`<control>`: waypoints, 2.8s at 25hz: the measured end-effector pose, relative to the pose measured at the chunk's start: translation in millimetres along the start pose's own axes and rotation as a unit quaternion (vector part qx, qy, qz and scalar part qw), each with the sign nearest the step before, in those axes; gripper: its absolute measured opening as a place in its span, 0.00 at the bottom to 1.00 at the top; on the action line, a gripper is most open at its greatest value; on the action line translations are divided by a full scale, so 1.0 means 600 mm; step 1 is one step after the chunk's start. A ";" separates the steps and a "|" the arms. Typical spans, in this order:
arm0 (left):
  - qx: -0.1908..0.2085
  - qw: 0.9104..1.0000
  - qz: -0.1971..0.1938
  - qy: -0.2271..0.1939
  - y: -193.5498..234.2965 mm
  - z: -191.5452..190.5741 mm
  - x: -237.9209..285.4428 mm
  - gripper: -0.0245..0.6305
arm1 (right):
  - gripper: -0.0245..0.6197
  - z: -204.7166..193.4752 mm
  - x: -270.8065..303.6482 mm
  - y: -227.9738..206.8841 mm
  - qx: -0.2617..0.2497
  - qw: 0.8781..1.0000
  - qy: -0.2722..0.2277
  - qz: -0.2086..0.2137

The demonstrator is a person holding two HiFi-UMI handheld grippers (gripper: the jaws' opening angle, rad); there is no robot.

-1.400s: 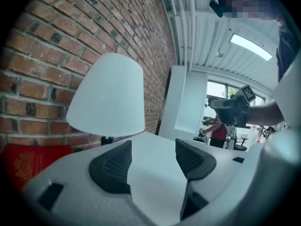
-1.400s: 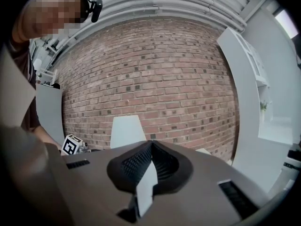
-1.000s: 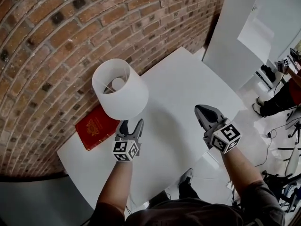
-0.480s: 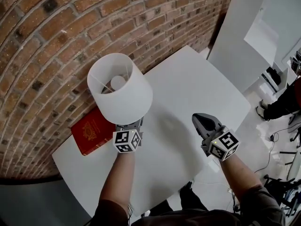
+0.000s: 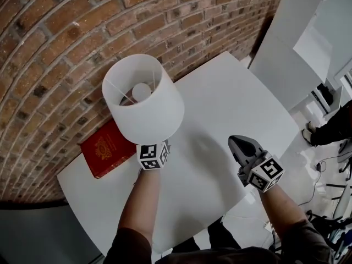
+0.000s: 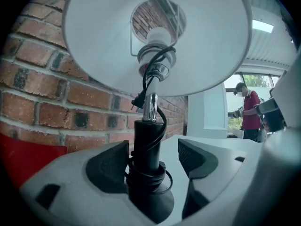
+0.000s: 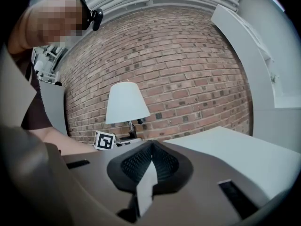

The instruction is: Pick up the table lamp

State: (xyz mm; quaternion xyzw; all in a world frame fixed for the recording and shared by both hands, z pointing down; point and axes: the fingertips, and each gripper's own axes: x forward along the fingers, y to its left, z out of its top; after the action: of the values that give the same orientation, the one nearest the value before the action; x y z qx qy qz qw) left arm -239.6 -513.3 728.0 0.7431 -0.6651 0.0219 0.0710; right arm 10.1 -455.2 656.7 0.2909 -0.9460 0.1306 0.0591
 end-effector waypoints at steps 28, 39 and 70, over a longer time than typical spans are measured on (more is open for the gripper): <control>0.068 0.996 -0.045 0.022 -0.032 0.038 0.014 0.28 | 0.03 0.012 -0.024 -0.049 -0.011 0.999 -0.015 -0.034; 0.067 0.994 -0.067 0.050 -0.068 0.105 0.002 0.27 | 0.03 0.072 -0.053 -0.045 -0.013 0.999 -0.029 -0.040; 0.090 0.979 -0.172 0.069 -0.257 0.472 -0.022 0.27 | 0.03 0.350 -0.205 -0.056 -0.046 0.992 -0.057 -0.104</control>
State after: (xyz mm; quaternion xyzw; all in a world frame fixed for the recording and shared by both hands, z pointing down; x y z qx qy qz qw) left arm -105.8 -522.2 434.4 0.8465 -0.5159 0.1201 0.0525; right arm 122.9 -475.3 439.2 0.3917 -0.9174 0.0632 0.0314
